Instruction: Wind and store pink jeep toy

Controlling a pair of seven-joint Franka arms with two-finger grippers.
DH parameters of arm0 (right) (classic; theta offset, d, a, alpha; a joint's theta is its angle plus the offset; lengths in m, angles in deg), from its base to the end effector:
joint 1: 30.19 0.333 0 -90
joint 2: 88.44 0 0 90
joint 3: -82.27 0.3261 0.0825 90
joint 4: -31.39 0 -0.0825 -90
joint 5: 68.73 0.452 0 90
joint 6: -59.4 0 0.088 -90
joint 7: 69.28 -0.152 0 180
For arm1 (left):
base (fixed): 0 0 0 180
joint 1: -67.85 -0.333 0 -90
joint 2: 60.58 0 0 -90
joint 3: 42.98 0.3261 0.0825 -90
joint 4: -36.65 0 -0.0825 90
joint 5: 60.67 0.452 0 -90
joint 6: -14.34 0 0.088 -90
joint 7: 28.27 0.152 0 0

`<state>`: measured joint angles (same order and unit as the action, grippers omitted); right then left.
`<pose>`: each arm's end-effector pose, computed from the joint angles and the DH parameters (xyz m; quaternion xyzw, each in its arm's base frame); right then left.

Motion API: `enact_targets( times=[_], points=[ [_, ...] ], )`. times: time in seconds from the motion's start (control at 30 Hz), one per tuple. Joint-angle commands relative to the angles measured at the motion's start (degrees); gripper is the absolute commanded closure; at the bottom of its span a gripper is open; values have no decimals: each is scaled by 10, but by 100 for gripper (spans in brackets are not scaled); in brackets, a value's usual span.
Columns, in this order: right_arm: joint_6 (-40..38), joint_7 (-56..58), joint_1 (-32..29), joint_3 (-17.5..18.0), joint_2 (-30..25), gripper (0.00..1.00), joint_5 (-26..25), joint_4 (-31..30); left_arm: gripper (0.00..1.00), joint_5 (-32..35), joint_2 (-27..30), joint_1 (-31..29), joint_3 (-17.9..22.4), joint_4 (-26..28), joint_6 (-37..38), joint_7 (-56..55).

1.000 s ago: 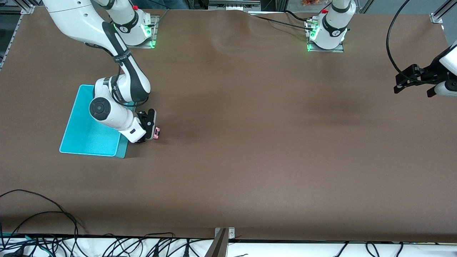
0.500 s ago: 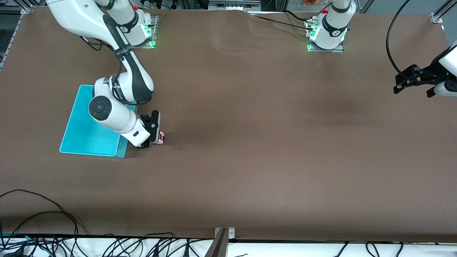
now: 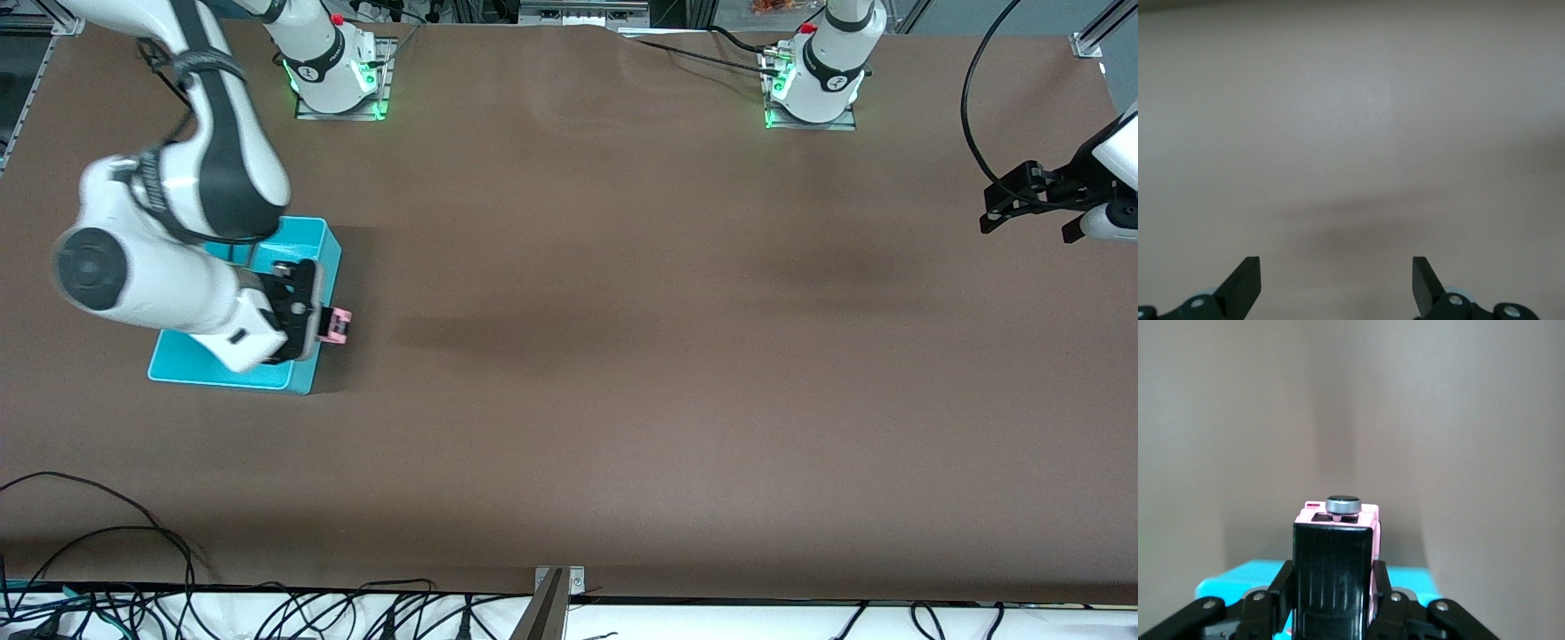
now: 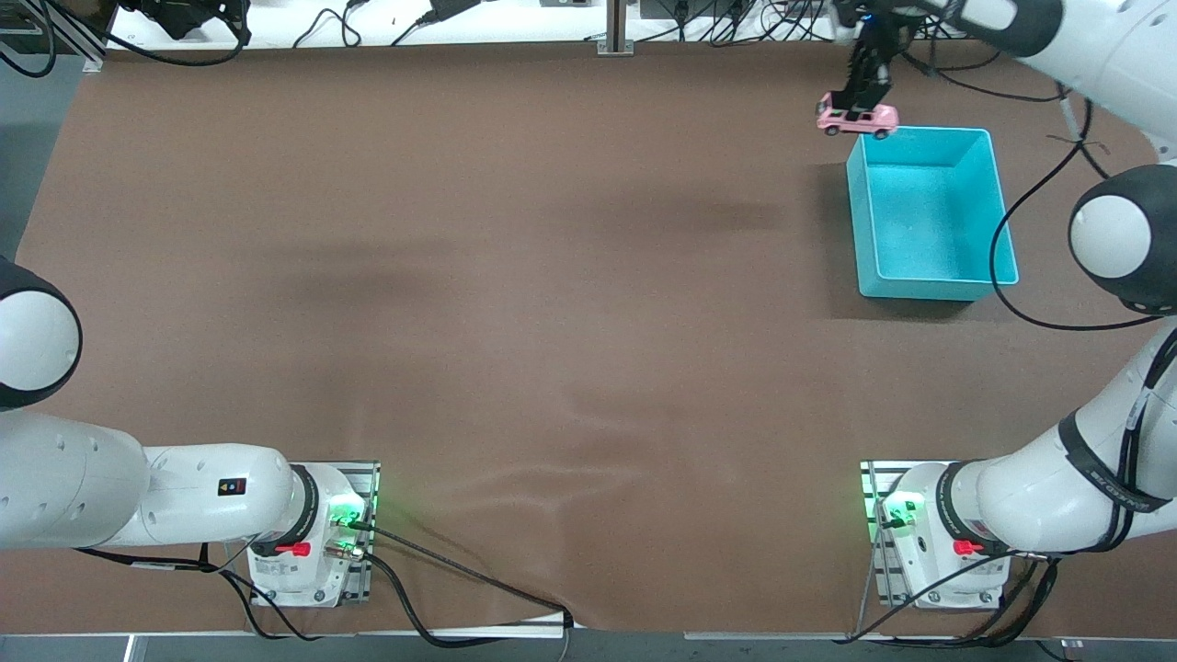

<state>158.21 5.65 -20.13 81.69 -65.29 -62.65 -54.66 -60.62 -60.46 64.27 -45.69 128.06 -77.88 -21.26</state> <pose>0.7051 0.1332 0.3650 -0.7452 -0.6588 0.0493 0.0905 0.6259 0.0096 0.5810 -0.9985 0.0536 -0.0081 0.0010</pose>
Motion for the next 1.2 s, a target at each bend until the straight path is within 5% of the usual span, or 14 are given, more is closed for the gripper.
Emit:
enact_targets(
  times=[0.0,0.47,1.17],
  points=[
    [-72,19,-43,2,-29,85,10,14,0,-12,-10,-2,0,-20,12,0],
    [-92,202,-65,-81,-37,85,16,-63,0,-12,-10,-1,-1,-20,12,0],
    [187,241,-65,-92,-76,85,25,-369,0,-13,-10,-1,-1,-20,12,0]
  ],
)
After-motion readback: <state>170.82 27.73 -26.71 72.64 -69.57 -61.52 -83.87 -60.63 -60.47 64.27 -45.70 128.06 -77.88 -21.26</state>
